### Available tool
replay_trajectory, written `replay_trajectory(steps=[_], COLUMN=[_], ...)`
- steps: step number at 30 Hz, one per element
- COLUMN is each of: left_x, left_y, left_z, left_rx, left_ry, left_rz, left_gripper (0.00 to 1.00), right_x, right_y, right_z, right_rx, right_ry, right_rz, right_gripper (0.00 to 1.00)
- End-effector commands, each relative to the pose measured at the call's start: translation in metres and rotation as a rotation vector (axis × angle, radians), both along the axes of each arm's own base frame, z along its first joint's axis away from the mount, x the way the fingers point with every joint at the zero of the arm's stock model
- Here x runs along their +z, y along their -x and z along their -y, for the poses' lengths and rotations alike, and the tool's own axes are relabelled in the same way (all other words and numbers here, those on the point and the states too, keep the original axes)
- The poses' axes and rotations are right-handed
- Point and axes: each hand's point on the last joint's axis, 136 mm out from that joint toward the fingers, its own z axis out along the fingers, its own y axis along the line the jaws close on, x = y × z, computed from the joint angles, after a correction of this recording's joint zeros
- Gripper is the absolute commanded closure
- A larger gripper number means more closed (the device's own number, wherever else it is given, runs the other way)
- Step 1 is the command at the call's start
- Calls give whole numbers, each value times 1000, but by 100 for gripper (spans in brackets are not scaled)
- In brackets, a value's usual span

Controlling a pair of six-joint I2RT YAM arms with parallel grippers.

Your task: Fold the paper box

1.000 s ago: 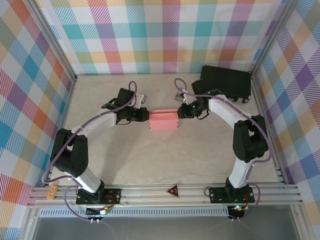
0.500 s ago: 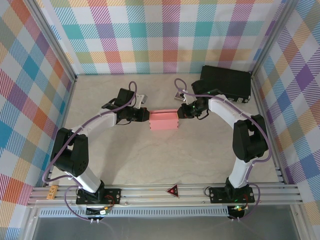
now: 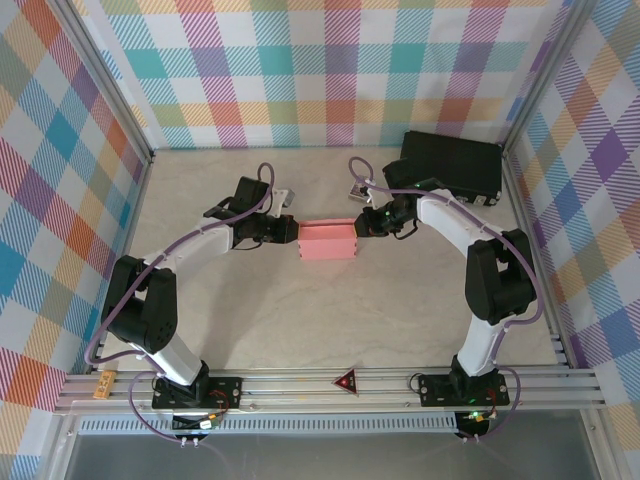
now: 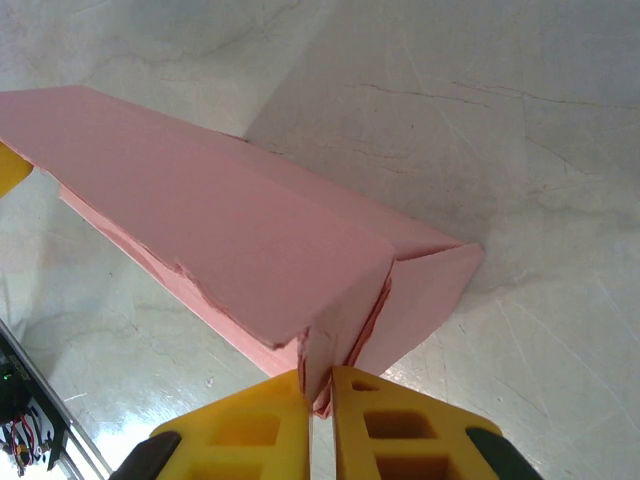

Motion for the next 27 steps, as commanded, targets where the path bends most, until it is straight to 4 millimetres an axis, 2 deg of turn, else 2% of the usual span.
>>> replay_trajectory(steps=[1,17,22,25,27], left_x=[-10,-20,-21,-21,-20], left_y=[12,18,19,19,19], left_z=[-6,1,1,1,1], left_rx=[-11,-55,-60,-65,-68], left_ry=[-53,-104,-125,-131,-133], left_rz=[-31,-46,-41,-38,-38], left_gripper=[91,91,91,91,91], right_x=[5,14,20,26,30], right_y=[0,0,-1,-3,-5], right_z=[-2,0,2,4,6], right_rx=[5,5,1,-13,-25], right_ry=[-12,-13,-13,-10,-4], right_rz=[-9,26,63,99,119], right_gripper=[86,84,73,60,58])
